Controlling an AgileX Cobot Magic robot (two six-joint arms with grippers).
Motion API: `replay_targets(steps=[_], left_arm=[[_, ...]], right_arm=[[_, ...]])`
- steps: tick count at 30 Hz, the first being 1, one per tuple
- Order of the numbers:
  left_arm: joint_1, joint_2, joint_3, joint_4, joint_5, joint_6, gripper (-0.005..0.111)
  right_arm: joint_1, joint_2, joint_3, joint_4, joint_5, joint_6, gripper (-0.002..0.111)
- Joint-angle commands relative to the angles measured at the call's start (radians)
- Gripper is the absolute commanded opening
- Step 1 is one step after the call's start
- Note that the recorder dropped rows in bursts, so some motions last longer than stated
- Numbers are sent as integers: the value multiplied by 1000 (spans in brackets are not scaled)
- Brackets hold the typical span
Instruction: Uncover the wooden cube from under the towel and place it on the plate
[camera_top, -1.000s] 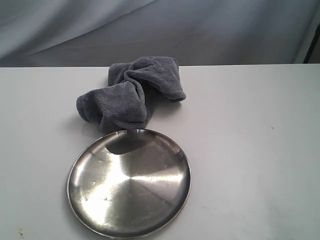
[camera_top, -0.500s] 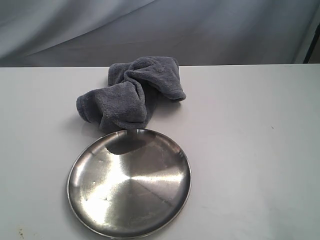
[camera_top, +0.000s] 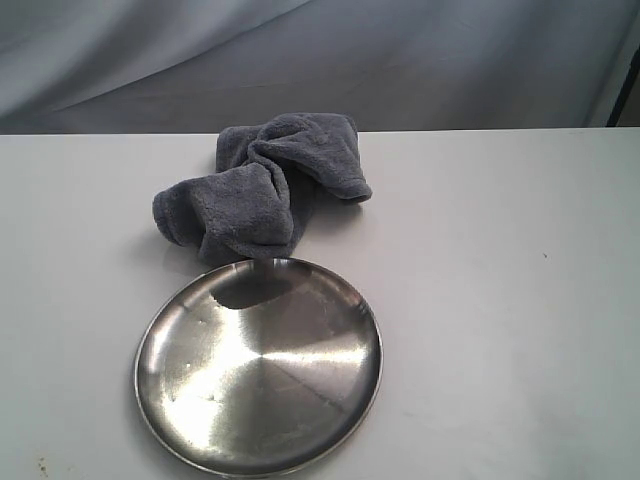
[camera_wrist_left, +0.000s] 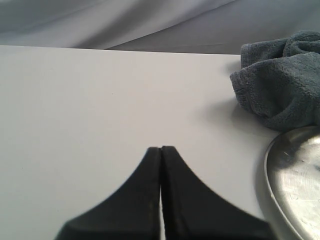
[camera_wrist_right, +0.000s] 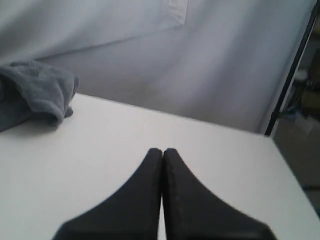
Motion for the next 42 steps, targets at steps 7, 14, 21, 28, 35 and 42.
replay_targets(steps=[7,14,21,28,35,42], left_arm=[[-4,-3,4,3,-10,-4,1],[-4,-3,4,3,-10,-4,1],[-4,-3,4,3,-10,-4,1],[-4,-3,4,3,-10,-4,1],[-4,-3,4,3,-10,-4,1],[-4,-3,4,3,-10,-4,1]], right_arm=[[2,-6,4,-46,-366,-9,0],[2,-6,4,-46,-522,-7,0],[2,-6,4,-46,-794,97,0],[2,-6,4,-46,-1013,171,0],[2,-6,-51,-209,-951,409,0],[2,89,-305,-698,-756,899,0]])
